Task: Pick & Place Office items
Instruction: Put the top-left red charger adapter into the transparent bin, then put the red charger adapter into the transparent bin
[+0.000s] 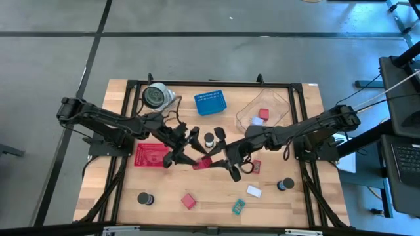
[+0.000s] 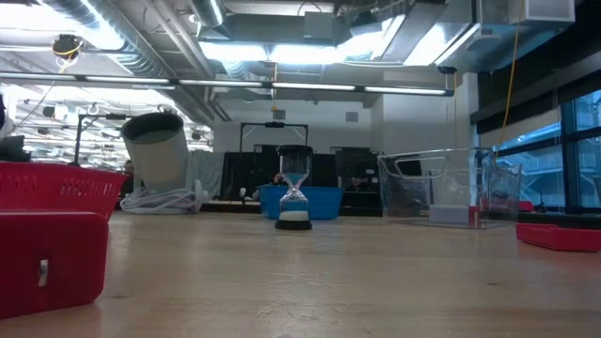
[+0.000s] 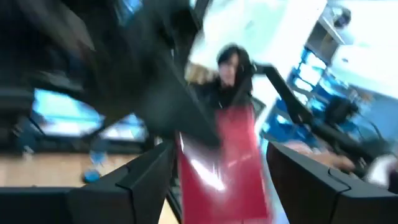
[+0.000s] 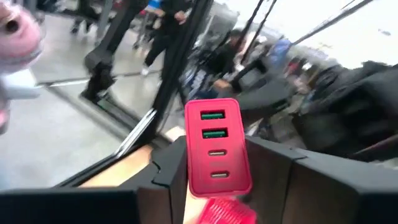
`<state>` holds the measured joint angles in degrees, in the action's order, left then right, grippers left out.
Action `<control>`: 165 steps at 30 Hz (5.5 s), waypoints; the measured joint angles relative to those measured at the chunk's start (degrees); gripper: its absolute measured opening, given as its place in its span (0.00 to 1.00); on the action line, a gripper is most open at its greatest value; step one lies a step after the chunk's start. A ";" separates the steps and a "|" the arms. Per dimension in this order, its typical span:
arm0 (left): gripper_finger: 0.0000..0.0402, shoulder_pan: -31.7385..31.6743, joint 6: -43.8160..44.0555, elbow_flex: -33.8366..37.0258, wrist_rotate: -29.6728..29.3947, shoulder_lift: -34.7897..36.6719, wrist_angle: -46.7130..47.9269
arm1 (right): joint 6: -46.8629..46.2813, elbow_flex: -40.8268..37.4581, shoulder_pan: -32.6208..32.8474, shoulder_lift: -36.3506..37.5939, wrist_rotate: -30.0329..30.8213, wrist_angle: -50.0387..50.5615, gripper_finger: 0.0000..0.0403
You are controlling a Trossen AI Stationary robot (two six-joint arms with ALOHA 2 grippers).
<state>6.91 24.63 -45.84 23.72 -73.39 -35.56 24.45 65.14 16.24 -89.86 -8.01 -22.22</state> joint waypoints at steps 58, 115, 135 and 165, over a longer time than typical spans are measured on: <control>0.66 -5.66 -4.38 0.04 -5.66 11.75 26.15 | -59.20 0.05 -40.45 -4.14 29.79 85.36 0.35; 0.75 24.93 -16.38 0.66 -24.97 -8.65 43.87 | -66.40 0.11 8.21 1.38 32.44 45.96 0.74; 0.76 29.77 -37.12 0.68 -20.72 -24.65 21.33 | -78.16 0.11 8.25 0.35 34.61 44.86 0.75; 0.51 29.50 -30.27 0.66 -24.42 -29.93 21.60 | -80.82 0.11 8.36 0.33 35.65 44.10 0.75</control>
<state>36.40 -5.64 -45.19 -0.70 -103.33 -13.96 -56.37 65.25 24.60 -89.54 27.64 21.87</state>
